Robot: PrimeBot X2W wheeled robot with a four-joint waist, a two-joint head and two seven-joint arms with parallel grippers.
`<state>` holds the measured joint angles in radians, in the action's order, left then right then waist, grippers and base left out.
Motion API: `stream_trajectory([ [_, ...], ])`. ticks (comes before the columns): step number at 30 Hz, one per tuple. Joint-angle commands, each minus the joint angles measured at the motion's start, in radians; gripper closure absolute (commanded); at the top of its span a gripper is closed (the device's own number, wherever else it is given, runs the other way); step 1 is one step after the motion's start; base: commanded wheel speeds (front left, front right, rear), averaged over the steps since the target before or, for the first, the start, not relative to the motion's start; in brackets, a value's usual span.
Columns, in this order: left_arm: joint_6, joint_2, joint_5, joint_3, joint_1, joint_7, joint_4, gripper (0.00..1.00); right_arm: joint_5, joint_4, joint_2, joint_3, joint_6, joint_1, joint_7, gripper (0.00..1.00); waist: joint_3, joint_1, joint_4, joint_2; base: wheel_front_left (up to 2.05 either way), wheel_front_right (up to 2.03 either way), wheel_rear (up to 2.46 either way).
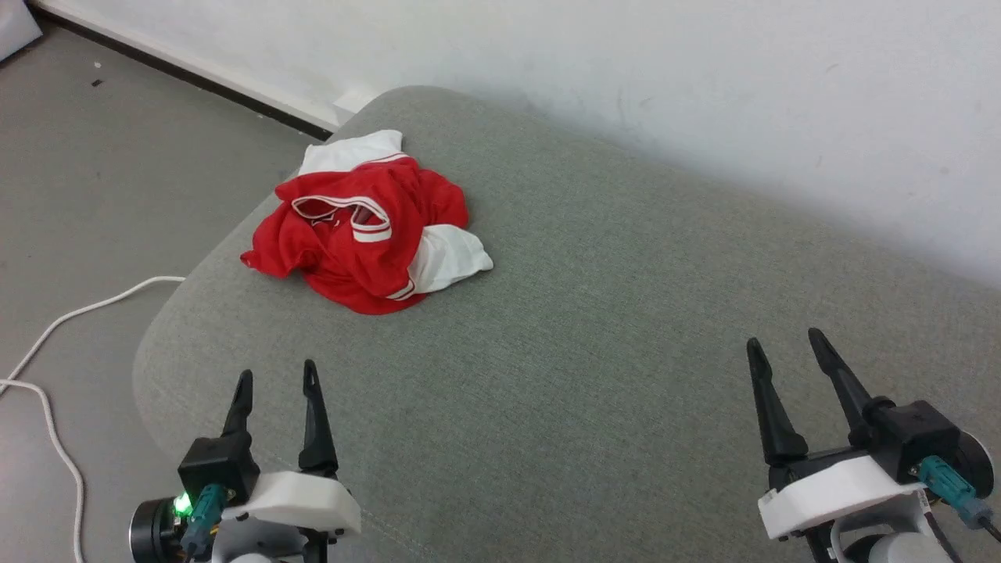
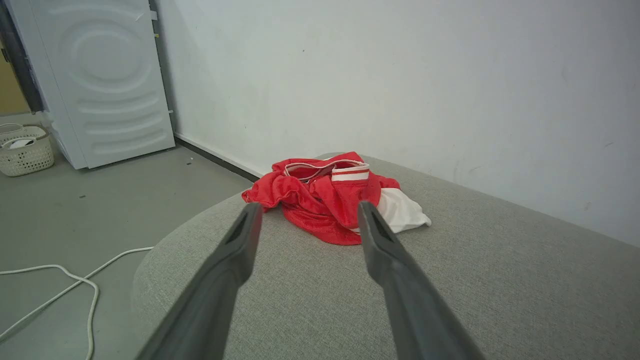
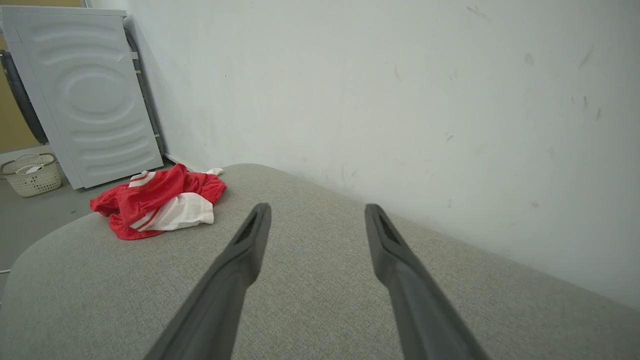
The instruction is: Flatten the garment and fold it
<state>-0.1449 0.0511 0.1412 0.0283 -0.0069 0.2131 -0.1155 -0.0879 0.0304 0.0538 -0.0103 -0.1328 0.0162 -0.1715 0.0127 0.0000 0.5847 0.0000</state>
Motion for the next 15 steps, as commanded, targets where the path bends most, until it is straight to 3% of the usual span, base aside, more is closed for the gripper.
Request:
stream_trajectory([
  [1,-0.01,-0.001,0.011,0.001,-0.009,0.012,-0.007,0.0,-0.006,0.003,-0.003,-0.004,0.002,-0.002,-0.009,0.0,-0.002,0.0,0.015,0.0,-0.02,-0.02,-0.02],
  [15,-0.038,-0.001,0.035,0.01,-0.013,0.041,-0.013,0.0,-0.018,0.004,-0.003,-0.004,0.002,-0.002,-0.033,0.0,0.009,0.0,0.093,0.0,-0.02,-0.02,-0.02],
])
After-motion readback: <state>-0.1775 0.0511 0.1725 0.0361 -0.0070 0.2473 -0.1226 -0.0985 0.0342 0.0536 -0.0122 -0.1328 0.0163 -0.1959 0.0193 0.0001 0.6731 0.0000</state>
